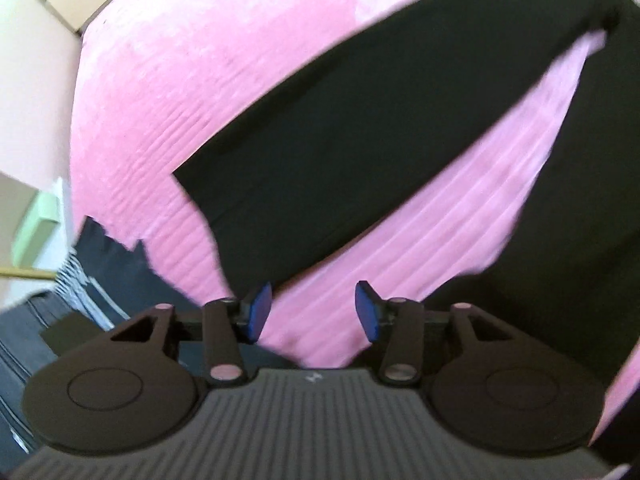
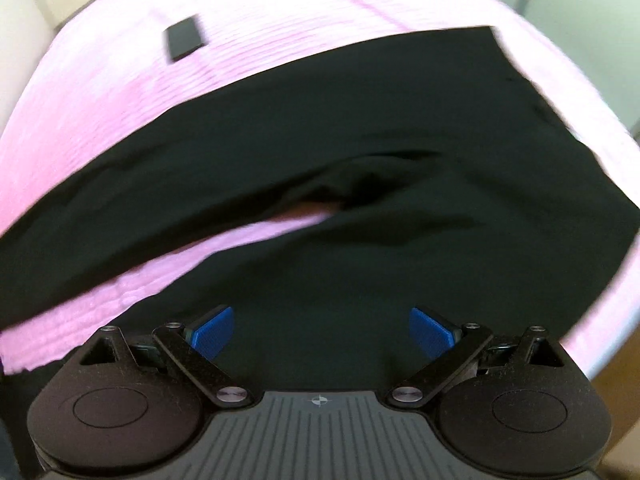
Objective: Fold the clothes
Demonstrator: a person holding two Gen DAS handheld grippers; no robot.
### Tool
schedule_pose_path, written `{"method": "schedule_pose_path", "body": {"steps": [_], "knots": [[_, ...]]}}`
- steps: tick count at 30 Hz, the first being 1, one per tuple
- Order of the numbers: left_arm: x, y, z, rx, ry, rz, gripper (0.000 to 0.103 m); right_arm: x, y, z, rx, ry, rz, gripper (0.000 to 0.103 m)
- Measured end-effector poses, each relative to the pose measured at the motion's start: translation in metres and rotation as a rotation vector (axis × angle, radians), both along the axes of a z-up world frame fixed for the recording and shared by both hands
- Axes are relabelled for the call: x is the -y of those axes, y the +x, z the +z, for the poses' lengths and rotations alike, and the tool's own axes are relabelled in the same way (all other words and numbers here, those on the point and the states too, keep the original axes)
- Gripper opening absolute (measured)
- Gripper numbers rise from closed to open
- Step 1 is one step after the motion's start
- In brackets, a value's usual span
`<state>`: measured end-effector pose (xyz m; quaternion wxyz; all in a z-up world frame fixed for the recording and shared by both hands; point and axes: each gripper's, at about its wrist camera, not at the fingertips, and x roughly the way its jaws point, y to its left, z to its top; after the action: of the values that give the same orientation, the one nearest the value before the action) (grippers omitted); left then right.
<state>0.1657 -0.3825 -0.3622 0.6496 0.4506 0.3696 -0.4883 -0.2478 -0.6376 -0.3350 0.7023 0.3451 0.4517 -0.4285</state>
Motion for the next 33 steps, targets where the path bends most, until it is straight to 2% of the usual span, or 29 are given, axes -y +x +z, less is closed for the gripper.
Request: {"method": "schedule_pose_path", "body": {"steps": [4,7,9,14,17,21,26,29,33], "knots": [[0.011,-0.027,0.031,-0.095,-0.068,0.057,0.050,-0.010,-0.043,0.025,0.005,-0.001,-0.125,0.097],[0.005,-0.045,0.051,-0.066,-0.069,0.061,0.050,-0.018,-0.073,0.045,0.013,-0.004,-0.179,0.097],[-0.010,-0.056,0.066,-0.048,-0.066,0.097,0.050,-0.022,-0.087,0.057,0.017,-0.007,-0.185,0.097],[-0.059,-0.076,0.094,0.013,-0.047,0.248,0.062,-0.023,-0.106,0.064,0.057,0.001,-0.130,0.097],[-0.090,-0.089,0.109,0.029,-0.039,0.346,0.064,-0.022,-0.104,0.057,0.089,0.038,-0.070,0.097],[-0.120,-0.119,0.119,0.045,-0.015,0.421,0.065,-0.026,-0.093,0.051,0.119,0.059,0.054,0.097],[-0.138,-0.153,0.119,0.028,-0.014,0.451,0.066,-0.042,-0.080,0.054,0.149,0.061,0.140,0.097],[-0.140,-0.159,0.119,0.017,-0.036,0.446,0.066,-0.052,-0.082,0.062,0.162,0.046,0.136,0.097],[-0.134,-0.158,0.120,0.004,-0.084,0.399,0.078,-0.070,-0.086,0.079,0.156,-0.003,0.087,0.097]]}}
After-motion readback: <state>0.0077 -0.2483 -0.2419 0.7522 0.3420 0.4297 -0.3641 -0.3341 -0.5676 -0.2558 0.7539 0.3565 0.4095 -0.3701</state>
